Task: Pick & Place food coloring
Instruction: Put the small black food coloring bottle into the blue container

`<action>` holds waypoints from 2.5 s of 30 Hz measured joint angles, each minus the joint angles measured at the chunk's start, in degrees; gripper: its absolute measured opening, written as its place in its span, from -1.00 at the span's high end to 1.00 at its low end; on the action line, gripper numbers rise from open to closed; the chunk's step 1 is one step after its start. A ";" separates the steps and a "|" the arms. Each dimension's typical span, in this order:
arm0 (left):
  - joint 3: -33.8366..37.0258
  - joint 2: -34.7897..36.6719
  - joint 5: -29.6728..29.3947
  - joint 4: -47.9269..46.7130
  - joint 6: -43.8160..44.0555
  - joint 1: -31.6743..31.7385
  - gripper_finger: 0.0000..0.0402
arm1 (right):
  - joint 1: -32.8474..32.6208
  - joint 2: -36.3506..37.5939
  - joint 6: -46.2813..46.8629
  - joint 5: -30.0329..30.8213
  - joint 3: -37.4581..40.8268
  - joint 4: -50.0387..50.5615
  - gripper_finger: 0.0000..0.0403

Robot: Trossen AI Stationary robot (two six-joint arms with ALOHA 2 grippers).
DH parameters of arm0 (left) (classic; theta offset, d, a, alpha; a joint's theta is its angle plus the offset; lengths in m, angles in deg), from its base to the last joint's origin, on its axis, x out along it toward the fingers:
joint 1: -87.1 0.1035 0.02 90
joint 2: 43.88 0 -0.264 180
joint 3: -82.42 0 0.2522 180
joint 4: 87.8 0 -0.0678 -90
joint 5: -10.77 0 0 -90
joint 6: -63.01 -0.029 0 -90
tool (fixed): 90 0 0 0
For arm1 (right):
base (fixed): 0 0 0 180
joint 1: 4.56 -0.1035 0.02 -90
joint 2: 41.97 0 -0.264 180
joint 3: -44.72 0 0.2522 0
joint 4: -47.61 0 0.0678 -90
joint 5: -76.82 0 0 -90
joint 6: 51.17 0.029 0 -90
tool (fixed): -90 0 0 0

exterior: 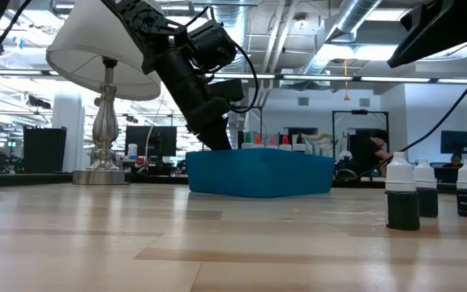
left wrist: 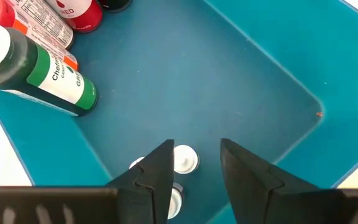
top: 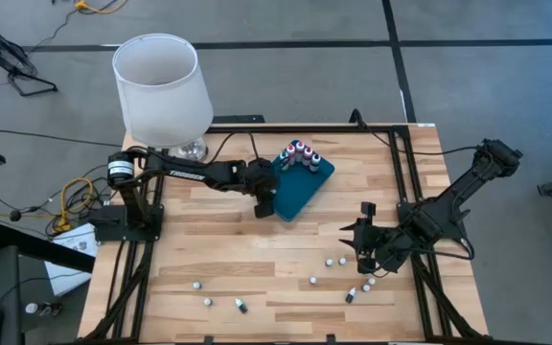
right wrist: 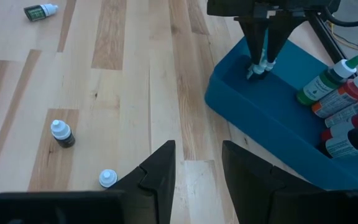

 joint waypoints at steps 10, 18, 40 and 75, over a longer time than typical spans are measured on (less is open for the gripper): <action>0.00 0.06 -0.09 1.81 0.00 -0.10 0.38 | 0.00 0.00 0.00 -0.01 0.00 0.00 0.40; -0.04 1.67 -0.93 2.84 -0.74 -0.17 0.38 | -0.01 0.00 0.00 -0.02 0.00 0.00 0.40; 7.61 25.79 -1.68 0.46 -3.26 -18.56 0.39 | -0.82 -0.02 12.96 -4.20 -0.02 3.89 0.40; 16.78 26.56 -3.78 13.84 -0.42 -23.37 0.39 | -9.91 -6.57 21.05 -2.41 20.72 -29.36 0.40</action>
